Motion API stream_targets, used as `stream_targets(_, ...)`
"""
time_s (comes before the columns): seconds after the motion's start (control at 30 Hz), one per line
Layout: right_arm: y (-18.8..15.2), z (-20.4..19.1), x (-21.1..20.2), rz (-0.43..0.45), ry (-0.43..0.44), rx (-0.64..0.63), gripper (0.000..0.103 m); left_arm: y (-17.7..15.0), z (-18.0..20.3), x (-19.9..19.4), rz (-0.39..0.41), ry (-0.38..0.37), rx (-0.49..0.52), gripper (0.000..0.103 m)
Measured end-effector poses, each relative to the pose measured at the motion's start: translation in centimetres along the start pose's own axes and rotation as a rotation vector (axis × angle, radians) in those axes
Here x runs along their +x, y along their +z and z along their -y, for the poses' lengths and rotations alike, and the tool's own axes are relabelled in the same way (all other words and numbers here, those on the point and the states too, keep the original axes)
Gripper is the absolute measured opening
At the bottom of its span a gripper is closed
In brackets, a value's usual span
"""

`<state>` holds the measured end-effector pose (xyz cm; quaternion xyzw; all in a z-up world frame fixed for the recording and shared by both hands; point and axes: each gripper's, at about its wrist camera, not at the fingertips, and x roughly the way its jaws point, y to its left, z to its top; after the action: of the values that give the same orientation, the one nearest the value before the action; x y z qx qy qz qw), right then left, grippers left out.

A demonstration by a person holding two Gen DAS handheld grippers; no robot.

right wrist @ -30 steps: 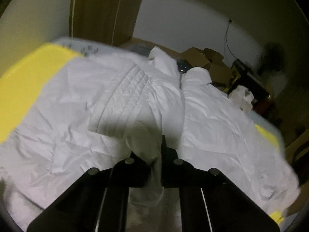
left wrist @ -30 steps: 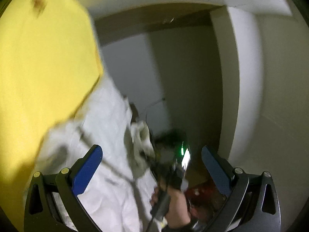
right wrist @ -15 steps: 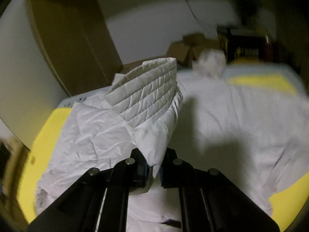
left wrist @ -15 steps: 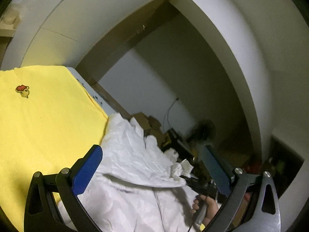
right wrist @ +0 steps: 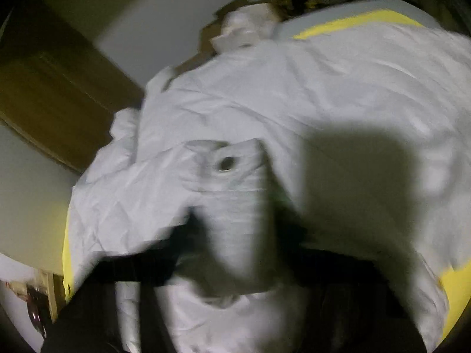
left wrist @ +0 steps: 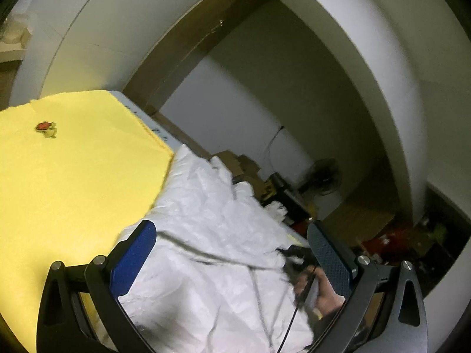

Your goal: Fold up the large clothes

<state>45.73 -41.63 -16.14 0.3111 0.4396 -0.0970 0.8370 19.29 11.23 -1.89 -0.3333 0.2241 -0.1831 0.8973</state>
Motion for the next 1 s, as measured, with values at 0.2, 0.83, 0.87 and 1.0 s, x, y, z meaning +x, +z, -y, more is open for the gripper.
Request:
stream_targets(0.2, 2.6, -5.2, -1.2, 0.133, 0.121, -0.096, 0.015, -0.8, 0.5, -1.5, -0.005, 0.045, 0.031, 0.103)
stream_targets(0.83, -6.4, 3.4, -16.8, 0.248, 0.382, -0.17, 0.089, -3.8, 3.0, 2.4, -0.141, 0.077, 0.125, 0.103)
stream_targets(0.87, -7.3, 4.4, -17.9, 0.261, 0.408, -0.185, 0.097, -4.0, 3.8, 3.1, -0.157, 0.069, 0.14, 0.103)
stream_targets(1.0, -10.4, 10.6, -20.9, 0.335, 0.376, -0.185, 0.103, -5.0, 7.6, 5.6, -0.213, 0.019, 0.208, 0.103)
